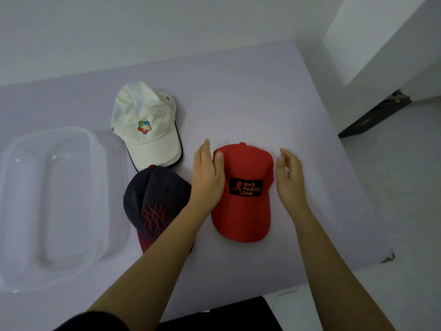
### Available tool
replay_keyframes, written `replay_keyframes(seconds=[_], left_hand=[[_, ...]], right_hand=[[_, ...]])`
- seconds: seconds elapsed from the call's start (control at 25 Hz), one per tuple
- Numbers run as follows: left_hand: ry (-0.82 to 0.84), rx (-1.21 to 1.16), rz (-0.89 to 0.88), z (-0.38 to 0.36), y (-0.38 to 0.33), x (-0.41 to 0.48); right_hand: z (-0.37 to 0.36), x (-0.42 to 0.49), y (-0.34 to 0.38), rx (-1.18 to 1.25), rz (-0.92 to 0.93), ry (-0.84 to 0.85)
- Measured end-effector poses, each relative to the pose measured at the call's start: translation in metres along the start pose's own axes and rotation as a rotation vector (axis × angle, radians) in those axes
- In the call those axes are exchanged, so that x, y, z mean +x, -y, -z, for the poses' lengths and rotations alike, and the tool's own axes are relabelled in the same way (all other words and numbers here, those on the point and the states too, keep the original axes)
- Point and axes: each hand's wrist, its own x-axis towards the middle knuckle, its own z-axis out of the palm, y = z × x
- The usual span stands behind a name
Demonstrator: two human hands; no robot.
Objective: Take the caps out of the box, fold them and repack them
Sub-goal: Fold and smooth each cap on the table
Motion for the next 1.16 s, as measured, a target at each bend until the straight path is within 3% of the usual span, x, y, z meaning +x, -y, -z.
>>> replay_keyframes(seconds=[0.08, 0.28, 0.44, 0.76, 0.92, 1.08, 1.16], left_hand=[[0.008, -0.055, 0.052, -0.005, 0.008, -0.042], [0.158, -0.188, 0.293, -0.028, 0.045, -0.077], [0.252, -0.246, 0.221, -0.029, 0.049, -0.073], [0.317, -0.398, 0.221, -0.029, 0.056, -0.062], [0.304, -0.377, 0.23, -0.029, 0.057, -0.061], [0.318, -0.117, 0.183, -0.027, 0.055, -0.06], [0.317, -0.027, 0.137, -0.024, 0.051, -0.06]], right_hand=[[0.012, -0.022, -0.019, 0.021, -0.045, 0.018], [-0.005, -0.076, -0.052, 0.057, -0.158, 0.271], [-0.03, -0.074, -0.041, 0.088, -0.024, 0.338], [-0.036, -0.07, -0.039, 0.297, -0.101, 0.474], [-0.035, -0.07, -0.037, 0.266, -0.069, 0.467], [-0.039, -0.064, -0.039, -0.037, 0.037, 0.291], [-0.034, -0.061, -0.038, -0.138, -0.02, 0.23]])
